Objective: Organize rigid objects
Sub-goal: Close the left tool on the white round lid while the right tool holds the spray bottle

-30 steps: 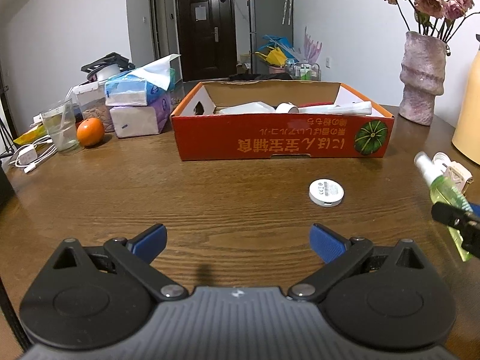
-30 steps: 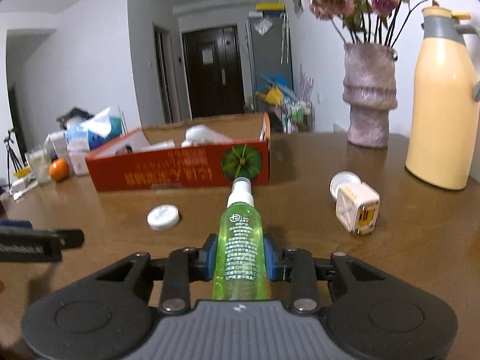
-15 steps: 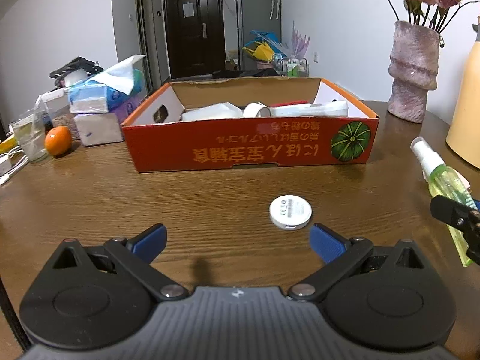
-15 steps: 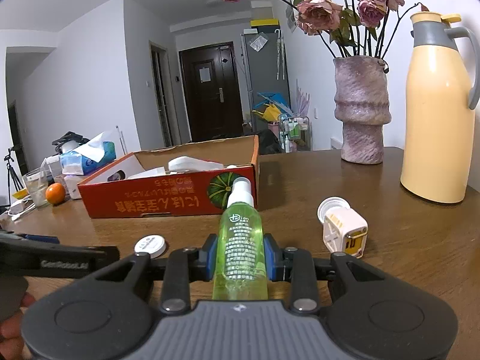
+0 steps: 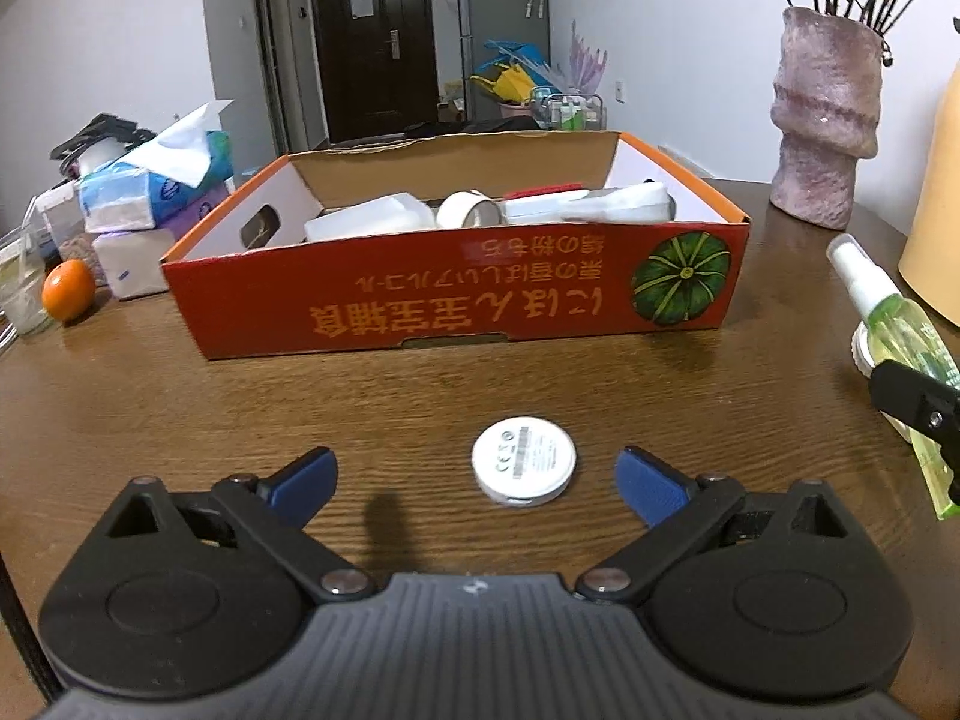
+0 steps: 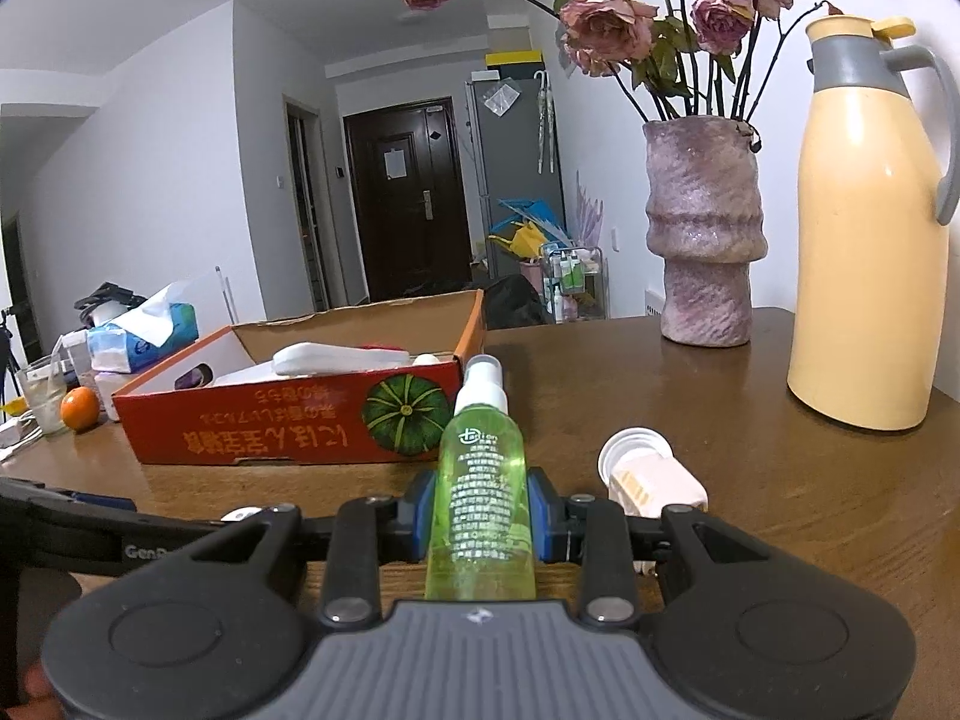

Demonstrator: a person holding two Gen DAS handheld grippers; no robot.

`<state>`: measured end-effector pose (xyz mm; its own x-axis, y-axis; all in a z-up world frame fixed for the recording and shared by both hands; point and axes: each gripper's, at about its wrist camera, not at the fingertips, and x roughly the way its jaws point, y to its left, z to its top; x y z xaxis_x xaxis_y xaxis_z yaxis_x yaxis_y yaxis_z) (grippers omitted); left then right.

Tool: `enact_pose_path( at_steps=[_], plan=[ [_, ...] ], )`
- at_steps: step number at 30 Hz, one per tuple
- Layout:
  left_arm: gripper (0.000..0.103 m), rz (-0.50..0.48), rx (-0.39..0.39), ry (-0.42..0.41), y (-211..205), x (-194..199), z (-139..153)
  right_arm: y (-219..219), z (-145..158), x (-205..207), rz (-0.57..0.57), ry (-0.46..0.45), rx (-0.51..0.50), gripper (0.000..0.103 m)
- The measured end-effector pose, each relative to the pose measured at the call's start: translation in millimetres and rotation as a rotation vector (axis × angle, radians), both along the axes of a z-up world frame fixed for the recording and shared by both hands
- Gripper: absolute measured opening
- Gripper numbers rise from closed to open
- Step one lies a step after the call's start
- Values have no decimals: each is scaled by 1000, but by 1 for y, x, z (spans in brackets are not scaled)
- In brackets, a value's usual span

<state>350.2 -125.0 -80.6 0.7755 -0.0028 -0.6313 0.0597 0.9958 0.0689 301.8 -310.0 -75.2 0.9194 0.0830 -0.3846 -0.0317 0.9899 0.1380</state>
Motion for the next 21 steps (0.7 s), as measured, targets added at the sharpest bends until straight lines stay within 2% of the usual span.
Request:
enact_pose_path(
  at_steps=[2,9,14,21],
  plan=[
    [89,-13,-2,4,-3,3,-1,-1,0,3,1,0,-1,30],
    [69,-21,-9,42,-8,15,-5,-2,-1,8,7,-4,-4,30],
    [43,-43,-23,45,-9,16,-6,-1,-1,8,9,-7,-7,30],
    [41,-56,-26,43,-9,14,-5,1,-2,7,10,-8,-13,30]
  ],
)
